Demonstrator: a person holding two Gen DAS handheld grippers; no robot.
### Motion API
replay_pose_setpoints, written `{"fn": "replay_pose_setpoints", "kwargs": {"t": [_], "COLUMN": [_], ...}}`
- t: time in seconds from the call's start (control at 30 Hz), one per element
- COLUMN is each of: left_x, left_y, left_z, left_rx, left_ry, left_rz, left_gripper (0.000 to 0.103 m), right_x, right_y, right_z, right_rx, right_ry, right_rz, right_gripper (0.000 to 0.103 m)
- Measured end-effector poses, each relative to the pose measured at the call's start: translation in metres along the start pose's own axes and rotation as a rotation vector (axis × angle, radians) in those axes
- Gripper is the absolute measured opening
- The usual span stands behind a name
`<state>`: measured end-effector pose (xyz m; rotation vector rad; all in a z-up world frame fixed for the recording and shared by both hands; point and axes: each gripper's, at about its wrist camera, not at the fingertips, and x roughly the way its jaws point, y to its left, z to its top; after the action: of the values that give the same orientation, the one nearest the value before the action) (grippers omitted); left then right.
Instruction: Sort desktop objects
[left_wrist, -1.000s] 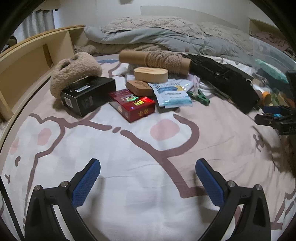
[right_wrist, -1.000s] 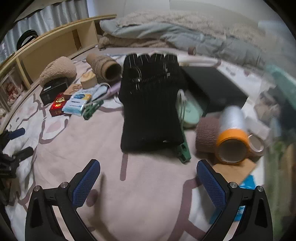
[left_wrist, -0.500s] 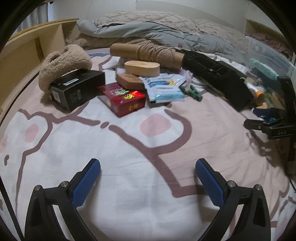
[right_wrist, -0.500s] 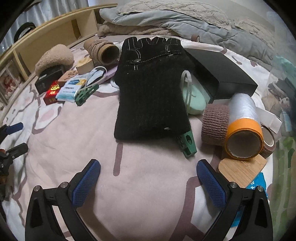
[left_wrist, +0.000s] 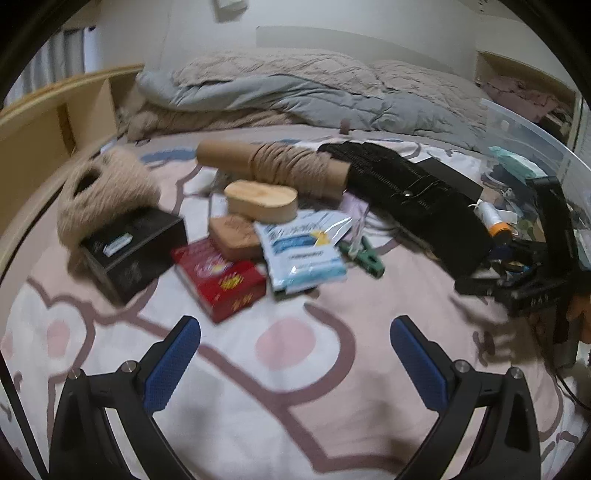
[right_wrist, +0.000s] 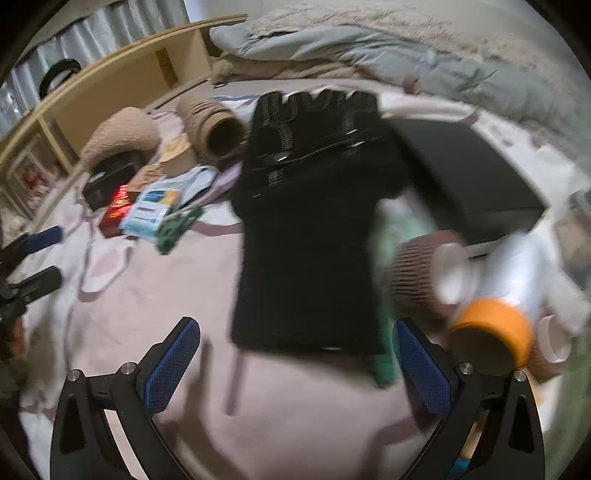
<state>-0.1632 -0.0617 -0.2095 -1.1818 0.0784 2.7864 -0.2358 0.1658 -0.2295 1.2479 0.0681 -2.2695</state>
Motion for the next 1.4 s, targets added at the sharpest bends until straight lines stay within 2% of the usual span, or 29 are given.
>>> {"fn": "replay_pose_setpoints", "kwargs": {"t": [0.13,0.27,0.5,0.63,0.83,1.03,1.17,1.27,1.4], "left_x": [0.012,0.028,0.061,0.079,0.101,0.101,0.099,0.098,0.089], "left_y": [-0.008,-0.011,-0.012,-0.017,-0.019,-0.025,-0.025,-0.018,-0.022], "left_z": [0.014,0.031,0.055,0.06,0.055,0.047,0.041,0.036,0.027], "left_rx": [0.024,0.012,-0.024,-0.002,0.032,0.096,0.093,0.039,0.06], "left_ry": [-0.015,-0.024,-0.011,0.02,0.061,0.042,0.05,0.079,0.074], "left_rz": [0.012,0.033,0.074,0.087,0.136,0.154,0.126,0.07,0.072], "left_gripper": [0.103,0.103,0.103,0.103,0.103,0.103,0.103,0.103,0.103], "right_x": [-0.003,-0.006,-0.001,-0.002,-0.002,-0.001,0.0,0.0,0.0], "right_y": [0.017,0.031,0.05,0.045,0.043,0.042,0.042,0.042,0.042], "right_z": [-0.006,-0.019,-0.033,-0.035,-0.035,-0.035,-0.036,-0.036,-0.036], "right_rx": [-0.031,-0.051,-0.13,-0.125,-0.118,-0.107,-0.104,-0.102,-0.1], "right_ry": [0.01,0.002,-0.008,-0.015,-0.02,-0.02,-0.02,-0.021,-0.024], "right_rz": [0.099,0.131,0.03,0.037,0.046,0.056,0.058,0.06,0.063], "right_gripper": [0.103,0.103,0.103,0.103,0.103,0.103,0.103,0.103,0.103]}}
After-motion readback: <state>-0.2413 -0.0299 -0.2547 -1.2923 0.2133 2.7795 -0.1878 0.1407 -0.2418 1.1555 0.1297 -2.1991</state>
